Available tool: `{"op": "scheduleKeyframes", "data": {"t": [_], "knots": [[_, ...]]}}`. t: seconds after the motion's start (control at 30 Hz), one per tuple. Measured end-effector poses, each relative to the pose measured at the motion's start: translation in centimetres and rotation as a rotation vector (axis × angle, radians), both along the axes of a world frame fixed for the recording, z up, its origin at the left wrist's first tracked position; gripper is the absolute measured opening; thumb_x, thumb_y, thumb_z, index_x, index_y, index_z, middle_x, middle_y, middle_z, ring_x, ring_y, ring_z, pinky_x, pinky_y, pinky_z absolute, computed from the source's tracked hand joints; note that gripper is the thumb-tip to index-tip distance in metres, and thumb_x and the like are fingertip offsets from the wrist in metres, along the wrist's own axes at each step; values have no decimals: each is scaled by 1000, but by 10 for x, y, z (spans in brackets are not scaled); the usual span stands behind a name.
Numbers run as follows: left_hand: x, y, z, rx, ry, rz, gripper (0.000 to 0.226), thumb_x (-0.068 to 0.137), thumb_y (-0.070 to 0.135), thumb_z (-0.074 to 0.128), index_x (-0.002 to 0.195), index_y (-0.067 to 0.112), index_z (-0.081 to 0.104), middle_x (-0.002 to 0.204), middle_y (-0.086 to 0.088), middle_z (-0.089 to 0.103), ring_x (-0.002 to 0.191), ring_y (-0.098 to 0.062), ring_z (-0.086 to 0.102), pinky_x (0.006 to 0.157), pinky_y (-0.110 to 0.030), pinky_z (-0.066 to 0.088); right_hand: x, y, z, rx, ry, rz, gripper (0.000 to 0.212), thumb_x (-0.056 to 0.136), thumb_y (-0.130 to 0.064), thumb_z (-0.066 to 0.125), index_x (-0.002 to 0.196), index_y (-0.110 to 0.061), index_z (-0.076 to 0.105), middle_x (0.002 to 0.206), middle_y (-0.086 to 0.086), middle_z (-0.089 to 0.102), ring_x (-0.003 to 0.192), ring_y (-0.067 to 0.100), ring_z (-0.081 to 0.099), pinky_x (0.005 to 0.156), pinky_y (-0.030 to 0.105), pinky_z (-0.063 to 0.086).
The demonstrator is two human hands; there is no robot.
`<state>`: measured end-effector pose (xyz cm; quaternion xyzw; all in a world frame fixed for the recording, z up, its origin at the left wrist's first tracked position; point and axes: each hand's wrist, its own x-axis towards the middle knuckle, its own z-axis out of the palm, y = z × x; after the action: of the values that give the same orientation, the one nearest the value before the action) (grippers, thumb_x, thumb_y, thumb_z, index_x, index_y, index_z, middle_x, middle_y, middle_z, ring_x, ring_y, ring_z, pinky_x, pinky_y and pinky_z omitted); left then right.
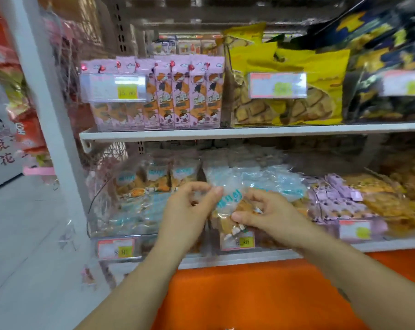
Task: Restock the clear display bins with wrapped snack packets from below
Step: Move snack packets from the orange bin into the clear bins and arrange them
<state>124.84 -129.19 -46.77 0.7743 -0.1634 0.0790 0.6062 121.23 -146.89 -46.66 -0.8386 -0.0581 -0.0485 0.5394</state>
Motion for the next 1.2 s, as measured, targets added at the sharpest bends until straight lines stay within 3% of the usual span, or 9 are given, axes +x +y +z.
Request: {"op": "scheduleKeyframes", "data": {"t": [0.17,0.33,0.47,0.57,0.7,0.87,1.03,1.1,1.2], "knots": [[-5,-58,-1,-30,133,-149,41,82,32,71,120,29,55,101,-4,66,88,-17,68,81,-35,55,-18,-46,-11,192,-16,-149,28,80,-20,73,107,-18,65,100,-11,70,96,-3,63,82,14,48],[-2,-114,11,-309,316,-216,18,88,23,66,103,27,56,63,3,62,50,-8,54,49,-22,43,-24,-95,-3,480,5,-98,34,69,-25,69,100,-13,65,103,7,72,96,17,67,89,31,52],[5,-148,21,-120,188,-296,26,86,26,68,108,32,53,95,0,71,81,-11,67,67,-23,52,-18,-123,-8,746,-16,-110,36,80,-6,59,116,-4,57,106,10,71,94,18,69,76,28,58],[8,-159,20,78,125,-354,48,82,16,73,124,26,51,104,-3,71,97,-15,67,84,-34,56,-14,-139,-10,704,-44,-154,37,84,-5,59,120,-7,56,108,8,71,98,18,68,76,27,57],[5,-166,16,52,132,-434,41,84,-6,64,115,21,56,108,-4,68,93,-10,68,78,-24,56,-15,-150,-13,562,-15,-151,45,64,-22,70,108,-14,63,103,4,72,99,18,68,87,36,52],[-1,-161,11,-27,322,-475,30,84,5,66,107,22,60,104,-6,72,98,-23,69,90,-38,54,-19,-149,-19,760,27,-117,43,67,-21,67,108,-9,62,102,7,72,99,17,67,87,35,52],[-9,-154,10,-184,497,-525,29,75,10,67,103,4,64,89,-6,72,79,-13,69,70,-21,57,-24,-136,-13,858,35,-78,38,75,-26,63,109,-8,62,97,7,72,84,14,68,71,30,56],[-12,-150,7,-195,506,-454,19,73,19,70,90,11,68,88,-3,71,76,-11,67,67,-19,56,-22,-128,-14,714,-14,-207,43,83,-27,63,123,-15,53,102,2,70,85,12,69,73,31,56],[-9,-147,1,149,228,-234,18,81,38,70,80,21,69,78,3,71,68,-2,63,66,-21,51,-22,-117,-20,312,-223,-403,63,88,-29,64,141,-34,29,111,-16,57,96,2,61,85,24,52]]}}
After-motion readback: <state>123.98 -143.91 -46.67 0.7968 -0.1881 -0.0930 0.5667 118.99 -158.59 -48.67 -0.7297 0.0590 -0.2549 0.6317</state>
